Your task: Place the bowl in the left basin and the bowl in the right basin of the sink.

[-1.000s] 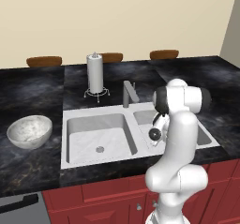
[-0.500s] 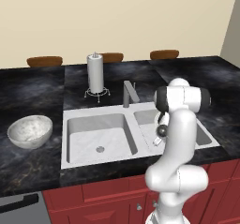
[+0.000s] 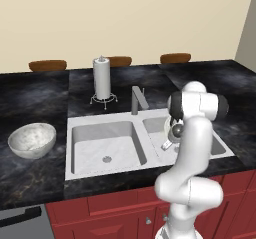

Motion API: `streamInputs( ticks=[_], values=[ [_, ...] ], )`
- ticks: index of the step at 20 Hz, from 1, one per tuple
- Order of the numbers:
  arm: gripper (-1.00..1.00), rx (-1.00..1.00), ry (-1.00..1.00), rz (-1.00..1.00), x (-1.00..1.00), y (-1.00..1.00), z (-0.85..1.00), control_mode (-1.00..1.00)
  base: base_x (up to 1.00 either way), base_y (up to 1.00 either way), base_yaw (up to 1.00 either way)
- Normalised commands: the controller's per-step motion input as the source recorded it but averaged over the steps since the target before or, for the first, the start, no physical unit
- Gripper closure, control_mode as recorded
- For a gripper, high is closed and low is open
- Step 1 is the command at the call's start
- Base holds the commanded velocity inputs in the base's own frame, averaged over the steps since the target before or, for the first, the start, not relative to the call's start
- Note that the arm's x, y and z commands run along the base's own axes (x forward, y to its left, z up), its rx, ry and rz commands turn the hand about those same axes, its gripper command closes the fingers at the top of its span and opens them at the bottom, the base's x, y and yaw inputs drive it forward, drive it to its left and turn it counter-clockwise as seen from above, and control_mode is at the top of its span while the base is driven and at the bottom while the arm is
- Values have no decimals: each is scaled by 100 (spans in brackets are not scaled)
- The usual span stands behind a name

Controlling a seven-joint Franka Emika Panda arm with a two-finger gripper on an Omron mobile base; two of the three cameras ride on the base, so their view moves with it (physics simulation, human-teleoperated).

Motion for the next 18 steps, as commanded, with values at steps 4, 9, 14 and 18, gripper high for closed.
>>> streamInputs(
  ticks=[4, 9, 14, 18],
  values=[
    [-100, 5, -5, 0, -26, 3, 65, -100, 0, 0, 0],
    [-100, 7, -3, 0, -40, 0, 39, -100, 0, 0, 0],
    [-100, 6, 0, 0, -46, 0, 12, -100, 0, 0, 0],
    [-100, 1, 0, 1, -37, 0, 21, -100, 0, 0, 0]
  ],
)
